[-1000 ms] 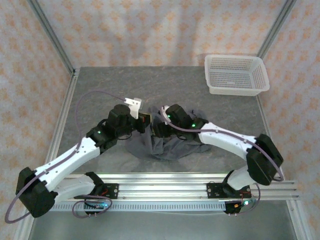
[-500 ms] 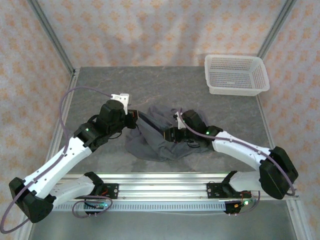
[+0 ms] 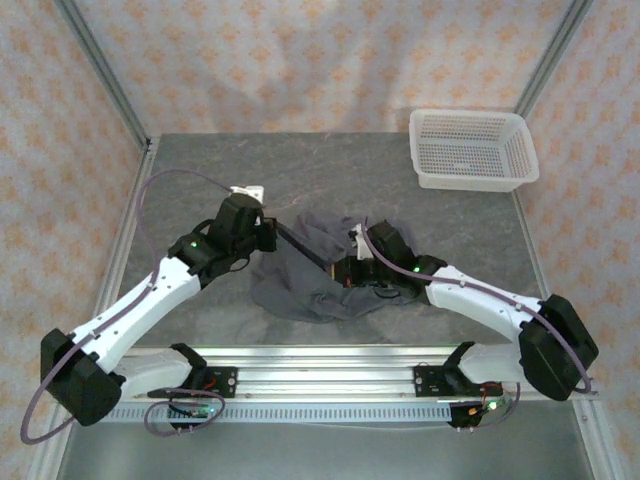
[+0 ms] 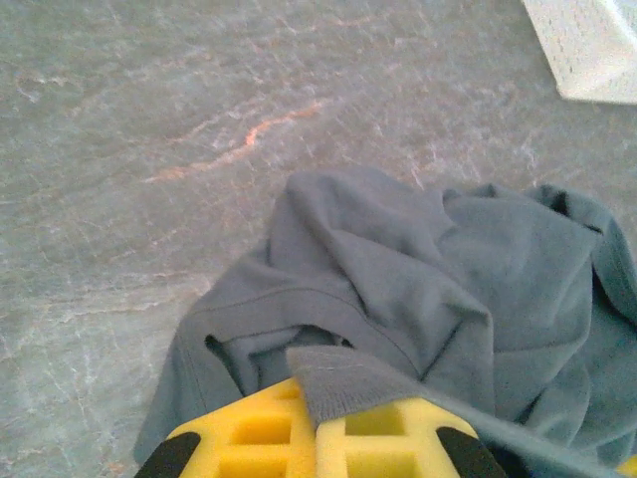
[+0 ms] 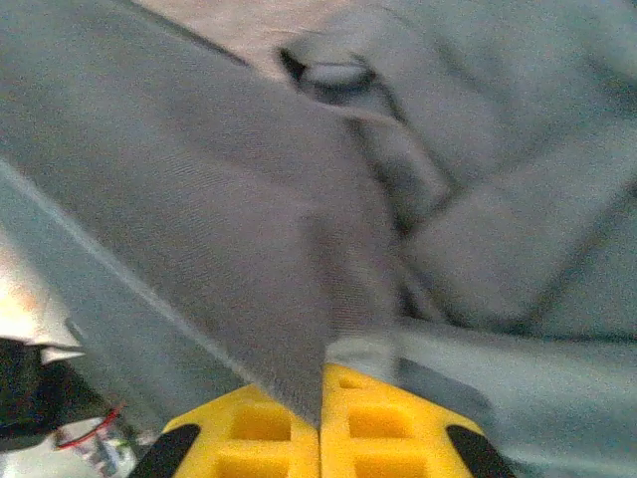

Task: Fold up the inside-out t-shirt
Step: Turn the T-shirt inside out at the center of the table.

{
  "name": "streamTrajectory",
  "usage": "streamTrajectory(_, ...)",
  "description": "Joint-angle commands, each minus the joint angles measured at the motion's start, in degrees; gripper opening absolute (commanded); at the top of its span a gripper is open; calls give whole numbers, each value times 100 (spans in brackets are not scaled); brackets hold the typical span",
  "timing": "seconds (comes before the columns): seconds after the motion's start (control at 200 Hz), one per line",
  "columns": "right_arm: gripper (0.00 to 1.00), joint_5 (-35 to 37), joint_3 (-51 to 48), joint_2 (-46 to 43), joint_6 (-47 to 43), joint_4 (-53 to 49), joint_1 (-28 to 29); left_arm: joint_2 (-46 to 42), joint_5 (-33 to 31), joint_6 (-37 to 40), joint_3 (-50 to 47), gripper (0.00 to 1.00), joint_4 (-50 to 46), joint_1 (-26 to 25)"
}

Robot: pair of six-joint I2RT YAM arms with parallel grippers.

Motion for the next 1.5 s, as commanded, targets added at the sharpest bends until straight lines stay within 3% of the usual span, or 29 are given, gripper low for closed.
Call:
streamTrajectory(0.0, 3, 529, -123, 68, -478, -887, -49, -418, -66, -139, -13, 0, -1, 279)
streamTrajectory(0.085, 7, -208, -126, -64, -593, -576, -49, -432, 395, -38, -52, 0, 164, 332)
streamTrajectory(0.125, 15, -618, -94, -180, -658, -370, -49, -389, 769, 54, -106, 0, 319, 334)
streamTrajectory(0.18, 37, -971, -18, -388, -759, -176, -49, -348, 1078, 36, -210, 0, 495, 332)
streamTrajectory(0.255, 50, -848, -1, -1031, -836, 24, -60, -415, 755, -167, -372, 0, 409, 332)
streamTrajectory(0.3, 56, -564, -27, -1397, -892, 118, -73, -550, 177, -292, -434, 0, 103, 332)
streamTrajectory(0.415, 68, 930, -180, -2186, -980, 395, -127, -1172, -1394, -512, -703, 0, -576, 337)
streamTrajectory(0.51, 72, 2403, -345, -2341, -874, 635, -154, -1959, -2508, -1020, -1138, 0, -865, 333)
streamTrajectory(0.575, 72, 3330, -246, -2150, -759, 379, -187, -2683, -2900, -1297, -1486, 0, -892, 332)
streamTrajectory(0.641, 72, 3742, -11, -1775, -727, 42, -260, -3454, -3107, -1438, -1838, 24, -753, 332)
streamTrajectory(0.746, 72, 3563, 333, -1129, -854, -144, -316, -4459, -3246, -1448, -2221, 56, -411, 332)
streamTrajectory(0.841, 73, 3194, 749, -497, -1027, -343, -322, -4867, -3327, -1418, -2322, 66, -107, 332)
streamTrajectory(0.986, 74, 2900, 1437, 594, -1008, -671, -322, -4192, -2627, -1086, -2030, 66, 496, 333)
streamTrajectory(1.046, 75, 2699, 1668, 947, -958, -667, -324, -3653, -1917, -801, -1741, 54, 704, 332)
streamTrajectory(1.091, 75, 2571, 1819, 1176, -897, -643, -322, -3297, -901, -268, -1638, 31, 1089, 328)
streamTrajectory(1.116, 75, 2531, 1890, 1289, -862, -630, -325, -3079, -154, -11, -1607, 25, 1379, 334)
streamTrajectory(1.196, 75, 2393, 2098, 1553, -753, -629, -330, -2123, 2449, 372, -1193, 30, 1803, 304)
streamTrajectory(1.246, 75, 2296, 2194, 1667, -728, -638, -343, -1394, 3339, 469, -669, 36, 1327, 140)
streamTrajectory(1.286, 75, 2132, 2254, 1717, -676, -616, -372, -947, 3020, 734, -224, 41, 565, -177)
streamTrajectory(1.346, 75, 1782, 2252, 1710, -642, -454, -439, -681, 1729, 1088, 122, 49, -223, -807)
streamTrajectory(1.426, 76, 1575, 2127, 1625, -518, -93, -520, -780, 1287, 1030, 85, 59, -109, -995)
streamTrajectory(1.496, 77, 1622, 2150, 1696, -507, 142, -584, -997, 306, 613, 16, 63, 48, -974)
